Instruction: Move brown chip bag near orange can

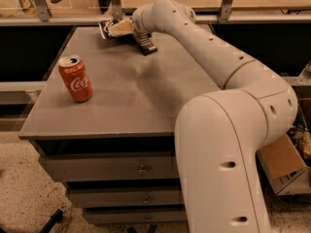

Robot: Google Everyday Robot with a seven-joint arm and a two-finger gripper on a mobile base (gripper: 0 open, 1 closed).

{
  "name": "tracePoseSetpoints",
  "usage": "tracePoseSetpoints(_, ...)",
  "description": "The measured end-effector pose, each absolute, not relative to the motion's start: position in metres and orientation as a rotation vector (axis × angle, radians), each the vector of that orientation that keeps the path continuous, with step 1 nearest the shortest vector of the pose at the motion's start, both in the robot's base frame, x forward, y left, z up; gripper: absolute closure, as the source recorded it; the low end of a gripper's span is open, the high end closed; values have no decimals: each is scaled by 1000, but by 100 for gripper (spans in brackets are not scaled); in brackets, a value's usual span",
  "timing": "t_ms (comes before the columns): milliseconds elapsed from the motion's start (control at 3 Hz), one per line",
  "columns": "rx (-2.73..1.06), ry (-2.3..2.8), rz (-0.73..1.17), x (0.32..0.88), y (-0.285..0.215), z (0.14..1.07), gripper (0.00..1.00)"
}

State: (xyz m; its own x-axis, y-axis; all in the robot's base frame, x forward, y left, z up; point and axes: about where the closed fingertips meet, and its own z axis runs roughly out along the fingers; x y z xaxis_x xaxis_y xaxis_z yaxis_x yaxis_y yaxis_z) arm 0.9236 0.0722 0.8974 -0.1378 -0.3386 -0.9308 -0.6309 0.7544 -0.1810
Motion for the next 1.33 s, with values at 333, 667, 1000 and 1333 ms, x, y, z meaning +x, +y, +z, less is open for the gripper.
tracePoseSetpoints(333,-795,1729,336,928,83,895,0)
tracePoseSetpoints(667,-848,1715,359,931,96,891,0)
tracePoseSetpoints(1000,-946,1706,316,929,110,888,0)
tracePoseSetpoints(1333,-1041,1692,255,927,121,888,0)
